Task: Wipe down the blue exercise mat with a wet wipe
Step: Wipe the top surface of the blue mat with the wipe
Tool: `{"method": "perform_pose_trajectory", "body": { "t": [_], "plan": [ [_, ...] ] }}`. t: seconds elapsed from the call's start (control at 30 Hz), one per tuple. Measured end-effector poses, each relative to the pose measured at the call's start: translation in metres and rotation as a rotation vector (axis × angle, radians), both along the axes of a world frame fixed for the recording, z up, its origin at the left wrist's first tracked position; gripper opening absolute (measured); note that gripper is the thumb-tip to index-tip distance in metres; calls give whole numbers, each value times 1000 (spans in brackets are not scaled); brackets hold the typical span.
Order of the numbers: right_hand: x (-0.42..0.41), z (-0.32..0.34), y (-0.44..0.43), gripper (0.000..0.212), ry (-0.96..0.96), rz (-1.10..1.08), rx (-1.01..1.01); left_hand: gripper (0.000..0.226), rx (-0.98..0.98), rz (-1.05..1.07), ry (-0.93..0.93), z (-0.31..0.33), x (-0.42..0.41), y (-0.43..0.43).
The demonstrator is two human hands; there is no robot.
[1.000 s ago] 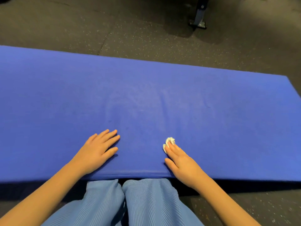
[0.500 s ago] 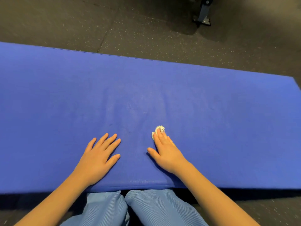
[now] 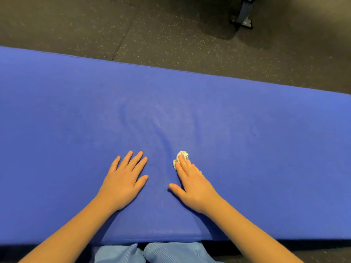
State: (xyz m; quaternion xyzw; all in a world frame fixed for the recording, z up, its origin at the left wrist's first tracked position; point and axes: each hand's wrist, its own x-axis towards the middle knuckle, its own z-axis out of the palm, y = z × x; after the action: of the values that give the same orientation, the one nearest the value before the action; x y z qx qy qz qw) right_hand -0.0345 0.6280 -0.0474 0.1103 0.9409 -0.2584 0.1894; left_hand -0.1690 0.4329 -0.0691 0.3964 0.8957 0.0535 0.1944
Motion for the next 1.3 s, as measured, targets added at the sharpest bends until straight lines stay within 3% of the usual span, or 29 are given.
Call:
{"method": "perform_pose_trajectory", "body": {
  "t": [0.07, 0.13, 0.23, 0.37, 0.43, 0.67, 0.83, 1.0, 1.1, 1.23, 1.3],
  "plan": [
    [3, -3, 8, 91, 42, 50, 30, 95, 4, -5, -1, 0, 0, 0],
    [-15, -12, 27, 80, 74, 6, 93, 104, 16, -12, -8, -2, 0, 0],
    [-44, -23, 39, 67, 37, -145, 86, 91, 41, -24, 26, -4, 0, -2],
    [-41, -24, 17, 91, 79, -17, 50, 71, -13, -45, 77, -6, 1, -4],
    [-34, -18, 15, 92, 97, 60, 61, 68, 8, -41, 80, -5, 1, -4],
    [-62, -14, 33, 55, 295, -5, 104, 56, 100, -61, 97, -9, -9, 1],
    [-70, -23, 28, 55, 315, -58, 133, 58, 190, -30, 46, -13, -16, 10],
    [-73, -31, 34, 42, 565, -103, 182, 70, 191, -8, -33, -20, -39, 18],
    [-94, -37, 49, 47, 574, -117, 227, 71, 177, 4, -24, -26, -61, 26],
    [-123, -48, 58, 8, 589, -141, 255, 58, 200, 3, 5, -28, -76, 32],
    [-132, -53, 60, 20, 588, -179, 241, 54, 223, 1, 18, -27, -79, 33]
  ]
}}
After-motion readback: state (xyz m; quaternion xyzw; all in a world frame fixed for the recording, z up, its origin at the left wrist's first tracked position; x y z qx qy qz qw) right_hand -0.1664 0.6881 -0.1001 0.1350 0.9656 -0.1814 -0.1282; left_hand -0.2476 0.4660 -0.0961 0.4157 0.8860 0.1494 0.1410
